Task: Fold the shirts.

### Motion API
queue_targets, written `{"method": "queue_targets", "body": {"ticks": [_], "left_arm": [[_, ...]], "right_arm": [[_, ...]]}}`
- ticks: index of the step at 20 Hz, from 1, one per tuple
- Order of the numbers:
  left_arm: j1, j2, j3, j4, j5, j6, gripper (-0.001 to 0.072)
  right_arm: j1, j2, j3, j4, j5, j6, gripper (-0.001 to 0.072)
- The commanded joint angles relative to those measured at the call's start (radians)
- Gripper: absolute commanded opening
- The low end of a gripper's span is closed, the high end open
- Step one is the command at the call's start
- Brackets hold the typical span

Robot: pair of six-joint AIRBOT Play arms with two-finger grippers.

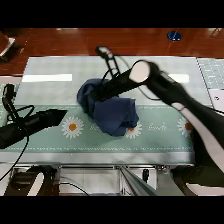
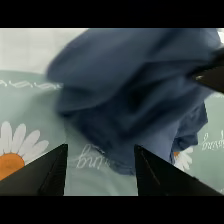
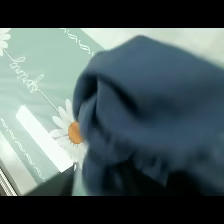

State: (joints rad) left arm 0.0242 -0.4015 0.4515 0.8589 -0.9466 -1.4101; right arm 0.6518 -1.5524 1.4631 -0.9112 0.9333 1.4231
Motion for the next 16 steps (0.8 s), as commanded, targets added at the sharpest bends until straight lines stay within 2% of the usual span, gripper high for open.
{"method": "queue_targets", "body": {"ticks": [1, 3, 5, 8, 11, 12, 14, 16], "left_arm": [[0.0, -0.012, 0.0, 0.0, -0.061, 0.002, 0.0507], [0.0, -0.013, 0.0, -0.01, -0.093, 0.002, 0.0507], [-0.003, -0.016, -0.007, -0.034, -0.133, 0.001, 0.0507], [-0.041, -0.028, -0.077, -0.05, -0.11, -0.03, 0.0507], [-0.136, -0.115, -0.196, -0.169, 0.109, -0.037, 0.0507], [-0.179, -0.164, -0.214, -0.215, 0.195, -0.012, 0.0507], [-0.274, -0.291, -0.209, -0.276, 0.34, 0.045, 0.0507], [-0.352, -0.435, -0.175, -0.303, 0.447, 0.06, 0.0507]], "right_arm": [[-0.048, -0.052, 0.004, 0.112, 0.023, -0.006, 0.0408], [-0.206, 0.02, 0.021, 0.083, 0.164, -0.008, 0.0407], [-0.393, 0.129, 0.019, -0.032, 0.268, -0.008, 0.0407], [-0.687, 0.326, -0.099, -0.231, 0.319, 0.018, 0.0406], [-0.921, 0.51, -0.409, -0.194, 0.228, 0.021, 0.0406], [-0.962, 0.552, -0.512, -0.161, 0.207, 0.013, 0.0406], [-0.995, 0.612, -0.686, -0.113, 0.177, -0.018, 0.0406], [-0.984, 0.628, -0.795, -0.087, 0.169, -0.034, 0.0406]]}}
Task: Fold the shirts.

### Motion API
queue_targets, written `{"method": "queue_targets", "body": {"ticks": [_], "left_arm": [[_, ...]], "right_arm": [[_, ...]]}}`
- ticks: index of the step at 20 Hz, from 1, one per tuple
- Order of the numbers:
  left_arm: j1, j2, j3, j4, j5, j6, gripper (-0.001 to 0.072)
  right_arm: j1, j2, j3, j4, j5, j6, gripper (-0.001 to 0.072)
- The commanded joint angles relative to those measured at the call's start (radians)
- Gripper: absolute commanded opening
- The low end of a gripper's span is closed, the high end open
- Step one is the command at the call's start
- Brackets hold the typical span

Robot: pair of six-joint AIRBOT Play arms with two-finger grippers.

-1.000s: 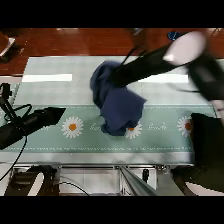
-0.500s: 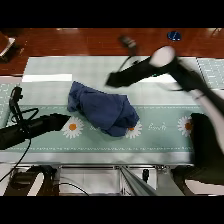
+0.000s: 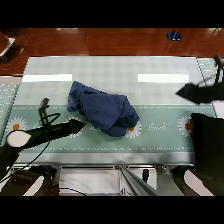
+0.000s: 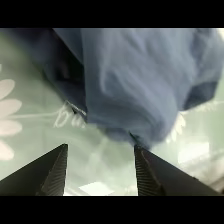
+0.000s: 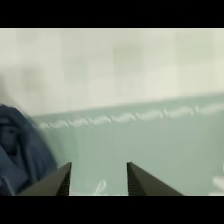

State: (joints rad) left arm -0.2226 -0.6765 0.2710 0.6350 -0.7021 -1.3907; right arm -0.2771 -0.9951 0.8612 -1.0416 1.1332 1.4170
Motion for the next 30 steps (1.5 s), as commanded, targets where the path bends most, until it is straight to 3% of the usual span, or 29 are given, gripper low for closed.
{"method": "queue_targets", "body": {"ticks": [1, 6, 7, 8, 9, 15, 20, 30], "left_arm": [[-0.134, -0.234, 0.037, -0.079, 0.231, 0.041, 0.0507], [-0.2, -0.503, 0.254, -0.079, 0.203, 0.127, 0.0494], [-0.196, -0.529, 0.287, -0.078, 0.177, 0.127, 0.033], [-0.188, -0.545, 0.311, -0.078, 0.15, 0.13, 0.0063], [-0.179, -0.55, 0.328, -0.078, 0.123, 0.156, 0.0023], [-0.124, -0.546, 0.343, -0.078, -0.006, 0.206, 0.0023], [-0.123, -0.546, 0.343, -0.078, -0.01, 0.205, 0.0023], [-0.123, -0.545, 0.343, -0.079, -0.025, 0.201, 0.0023]], "right_arm": [[-0.043, 0.07, -0.231, 0.061, -0.033, -0.043, 0.0406], [0.058, 0.07, -0.291, 0.047, -0.048, -0.042, 0.0406], [0.091, 0.069, -0.292, 0.035, -0.054, -0.04, 0.0406], [0.121, 0.063, -0.292, 0.035, -0.061, -0.036, 0.0406], [0.154, 0.05, -0.292, 0.041, -0.069, -0.031, 0.0406], [0.342, -0.119, -0.281, 0.166, -0.182, -0.029, 0.0406], [0.504, -0.268, -0.19, 0.204, -0.241, -0.042, 0.0406], [0.626, -0.454, -0.031, 0.261, -0.246, -0.019, 0.0396]]}}
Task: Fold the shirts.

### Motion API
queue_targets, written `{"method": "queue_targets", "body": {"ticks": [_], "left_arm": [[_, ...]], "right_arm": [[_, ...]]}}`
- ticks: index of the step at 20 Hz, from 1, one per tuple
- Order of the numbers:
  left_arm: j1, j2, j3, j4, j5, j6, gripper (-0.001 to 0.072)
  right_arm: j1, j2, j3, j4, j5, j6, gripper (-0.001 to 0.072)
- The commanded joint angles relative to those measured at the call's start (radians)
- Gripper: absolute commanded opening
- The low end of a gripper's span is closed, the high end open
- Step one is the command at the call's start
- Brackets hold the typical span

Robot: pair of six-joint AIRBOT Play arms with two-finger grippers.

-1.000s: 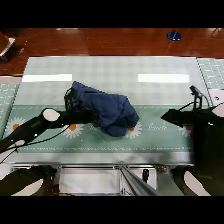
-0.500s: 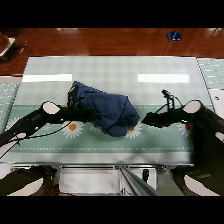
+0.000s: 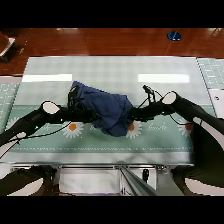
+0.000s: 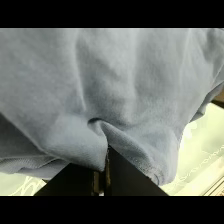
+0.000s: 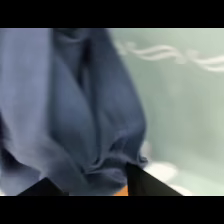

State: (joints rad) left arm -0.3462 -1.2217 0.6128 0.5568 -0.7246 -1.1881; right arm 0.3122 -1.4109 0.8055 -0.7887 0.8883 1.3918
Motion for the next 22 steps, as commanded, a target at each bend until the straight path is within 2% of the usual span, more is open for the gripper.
{"method": "queue_targets", "body": {"ticks": [1, 3, 4, 5, 7, 10, 15, 19, 22], "left_arm": [[0.001, 0.0, 0.001, -0.002, -0.005, -0.002, 0.0023], [0.001, 0.0, 0.001, -0.005, -0.011, -0.002, 0.0023], [0.001, 0.0, 0.001, -0.008, -0.013, -0.002, 0.0023], [0.001, 0.0, 0.001, -0.008, -0.013, -0.002, 0.0023], [0.007, 0.001, 0.005, -0.008, -0.015, -0.001, 0.0023], [0.111, 0.082, 0.108, -0.008, -0.119, 0.07, 0.0023], [0.377, 0.282, 0.446, -0.009, -0.159, 0.027, 0.0023], [0.467, 0.401, 0.717, -0.008, -0.159, 0.014, 0.0023], [0.518, 0.489, 0.855, -0.001, -0.16, 0.017, 0.0023]], "right_arm": [[0.041, -0.039, 0.029, 0.015, -0.004, 0.006, 0.037], [0.04, -0.039, 0.04, 0.023, -0.003, 0.0, 0.0194], [0.04, -0.039, 0.041, 0.032, 0.001, -0.024, 0.005], [0.041, -0.039, 0.041, 0.037, 0.007, -0.052, 0.002], [0.031, -0.037, 0.047, 0.039, 0.034, -0.069, 0.0019], [-0.049, 0.01, 0.174, 0.006, 0.141, -0.087, 0.0019], [-0.245, 0.182, 0.666, -0.113, 0.236, -0.045, 0.0018], [-0.328, 0.303, 1.067, -0.206, 0.314, -0.042, 0.0018], [-0.335, 0.436, 1.183, -0.334, 0.321, -0.042, 0.0018]]}}
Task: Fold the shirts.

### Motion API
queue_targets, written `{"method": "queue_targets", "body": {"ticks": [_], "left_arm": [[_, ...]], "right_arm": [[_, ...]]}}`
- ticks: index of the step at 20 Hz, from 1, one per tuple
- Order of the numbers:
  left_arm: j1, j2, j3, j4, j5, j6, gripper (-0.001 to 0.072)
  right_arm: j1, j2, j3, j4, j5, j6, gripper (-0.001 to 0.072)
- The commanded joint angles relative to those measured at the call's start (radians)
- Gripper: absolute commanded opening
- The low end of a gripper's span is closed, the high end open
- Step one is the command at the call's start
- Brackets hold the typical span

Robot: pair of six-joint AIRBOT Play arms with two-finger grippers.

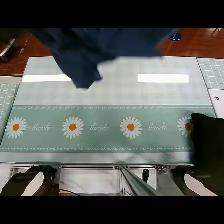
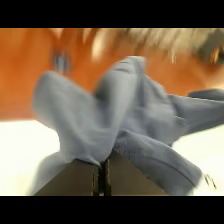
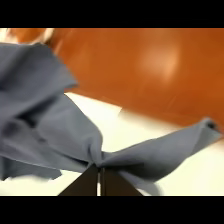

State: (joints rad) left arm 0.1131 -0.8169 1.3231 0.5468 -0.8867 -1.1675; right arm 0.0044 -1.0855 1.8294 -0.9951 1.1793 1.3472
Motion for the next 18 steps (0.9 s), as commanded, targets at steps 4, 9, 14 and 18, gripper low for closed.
{"method": "queue_targets", "body": {"ticks": [4, 9, 14, 18], "left_arm": [[0.098, 0.23, 0.171, 0.194, -0.05, -0.021, 0.0023], [0.1, 0.33, 0.149, 0.426, -0.282, -0.139, 0.0023], [0.1, 0.336, -0.072, 0.331, -0.498, -0.154, 0.0023], [0.099, 0.32, -0.372, 0.322, -0.396, -0.154, 0.0023]], "right_arm": [[-0.027, 0.282, 0.159, -0.428, 0.134, 0.067, 0.0019], [-0.027, 0.413, 0.045, -0.656, 0.27, 0.158, 0.0019], [-0.027, 0.467, -0.307, -0.603, 0.323, 0.19, 0.0019], [-0.027, 0.432, -0.617, -0.556, 0.211, 0.206, 0.0019]]}}
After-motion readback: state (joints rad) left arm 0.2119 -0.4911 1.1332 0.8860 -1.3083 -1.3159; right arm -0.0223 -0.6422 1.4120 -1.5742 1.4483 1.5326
